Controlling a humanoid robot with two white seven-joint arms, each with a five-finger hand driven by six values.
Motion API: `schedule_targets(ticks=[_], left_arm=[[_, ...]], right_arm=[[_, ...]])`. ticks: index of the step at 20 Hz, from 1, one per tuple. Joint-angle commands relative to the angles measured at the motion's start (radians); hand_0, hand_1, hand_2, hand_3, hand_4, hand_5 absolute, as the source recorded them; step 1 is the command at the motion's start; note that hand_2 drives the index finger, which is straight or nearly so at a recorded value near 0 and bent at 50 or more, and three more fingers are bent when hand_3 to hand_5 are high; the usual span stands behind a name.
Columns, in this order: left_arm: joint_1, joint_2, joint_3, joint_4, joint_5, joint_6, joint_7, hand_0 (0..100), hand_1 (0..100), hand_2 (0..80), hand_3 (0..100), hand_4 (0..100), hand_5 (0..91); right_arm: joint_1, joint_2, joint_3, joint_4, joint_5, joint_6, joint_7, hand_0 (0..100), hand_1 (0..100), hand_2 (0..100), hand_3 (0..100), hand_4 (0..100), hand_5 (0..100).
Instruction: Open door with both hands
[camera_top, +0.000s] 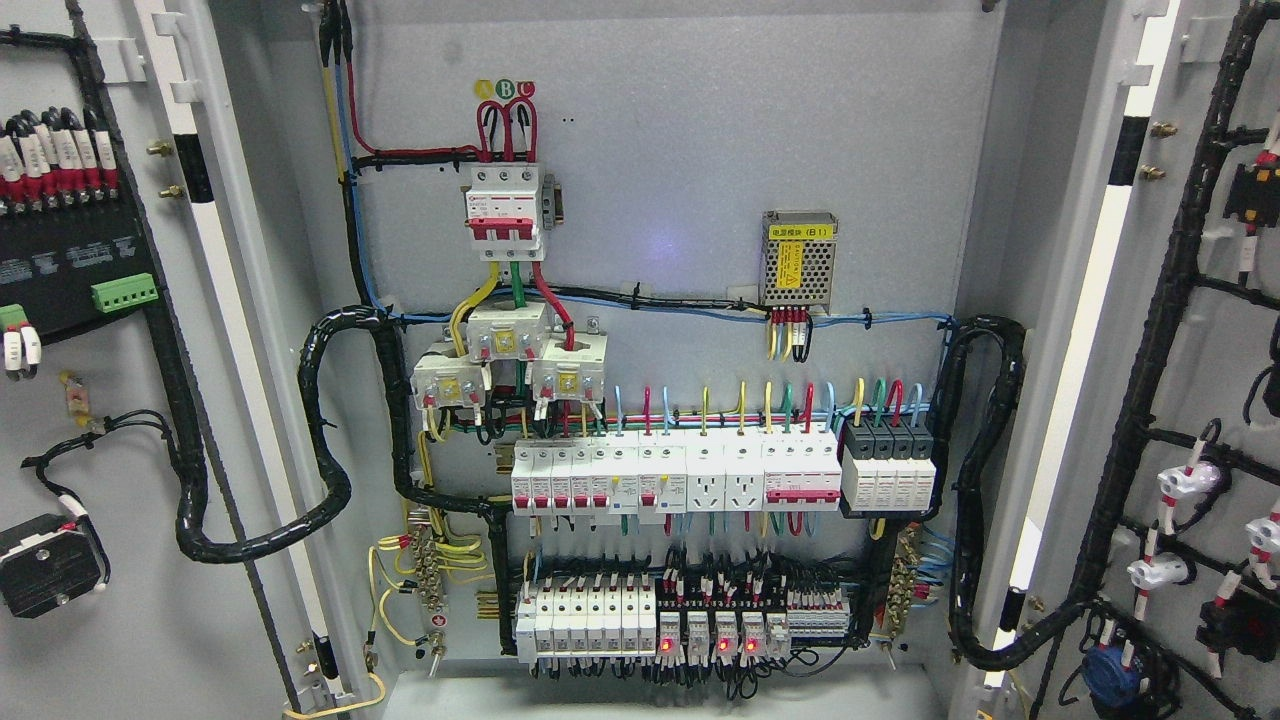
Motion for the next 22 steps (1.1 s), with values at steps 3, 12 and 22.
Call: schedule_targets(ticks=[3, 12, 22], left_arm=[[0.01, -0.009, -0.145, -0.081, -0.137, -0.001, 0.0, 0, 0, 0.0, 0, 0, 0.0], [0.061, -0.12, -0.435, 0.03, -0.381, -0.001, -0.002, 0, 0, 0.0, 0, 0, 0.0], [0.056, -0.193, -0.593, 0.393, -0.433, 0.003, -0.002, 0, 0, 0.0, 0, 0, 0.0]], right_arm=[[-0.001, 0.005, 0.165, 0.03, 0.14, 0.001, -0.003, 19, 0, 0, 0, 0, 0], [0.001, 0.077, 0.323, 0.244, 0.257, 0.001, -0.009, 19, 0, 0, 0, 0, 0], [-0.005, 0.201, 0.475, 0.755, 0.395, 0.001, -0.006, 19, 0, 0, 0, 0, 0]])
